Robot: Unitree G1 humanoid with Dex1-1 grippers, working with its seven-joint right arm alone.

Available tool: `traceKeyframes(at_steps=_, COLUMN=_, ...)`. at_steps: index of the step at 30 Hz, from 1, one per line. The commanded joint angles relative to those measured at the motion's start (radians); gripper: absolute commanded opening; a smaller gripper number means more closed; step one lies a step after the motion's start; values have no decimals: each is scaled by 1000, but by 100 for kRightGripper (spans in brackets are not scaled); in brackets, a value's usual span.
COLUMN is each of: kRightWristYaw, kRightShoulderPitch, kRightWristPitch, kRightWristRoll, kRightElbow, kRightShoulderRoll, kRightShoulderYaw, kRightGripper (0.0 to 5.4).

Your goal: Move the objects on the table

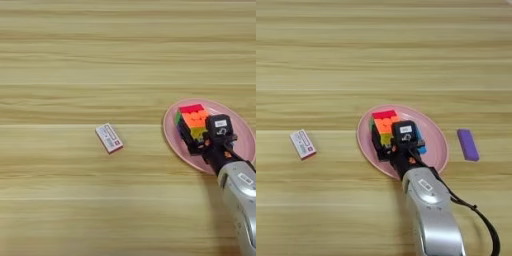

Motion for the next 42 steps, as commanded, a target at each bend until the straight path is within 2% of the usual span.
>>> traceKeyframes(at_steps=1, kRightWristYaw=-8, kRightShoulderPitch=-41, kRightWristPitch=-26, kRightWristRoll=-5, kRightElbow=-31, kRightShoulderRoll=-18, kRightShoulderYaw=-2, kRightGripper=337)
traceKeyframes(at_steps=21, kRightWristYaw=-2, kRightShoulderPitch=-34, kRightWristPitch=-21, kRightWristRoll=-20, kRightElbow=-27, kRightShoulderRoll=-26, kRightShoulderYaw=4, kRightGripper=337)
traceKeyframes(at_steps=26, kRightWristYaw=-3, kRightShoulderPitch=-32, kRightWristPitch=-22, kRightWristRoll=-21, kRightElbow=-28, kRightShoulderRoll=-27, kRightShoulderYaw=1, kRightGripper=423)
traceKeyframes(at_steps=35, kRightWristYaw=-3, kRightShoulderPitch=-32, kRightWristPitch=-21, kRightWristRoll=-16, kRightElbow=-33, kRightShoulderRoll=-26, kRightShoulderYaw=-3, kRightGripper=538)
traceKeyframes(at_steps=42, kRightWristYaw=-2, kRightShoulderPitch=-29, kRightWristPitch=-24, kRightWristRoll=-14, kRightElbow=-41, kRightShoulderRoll=-25, kRightShoulderYaw=-3, kRightGripper=538)
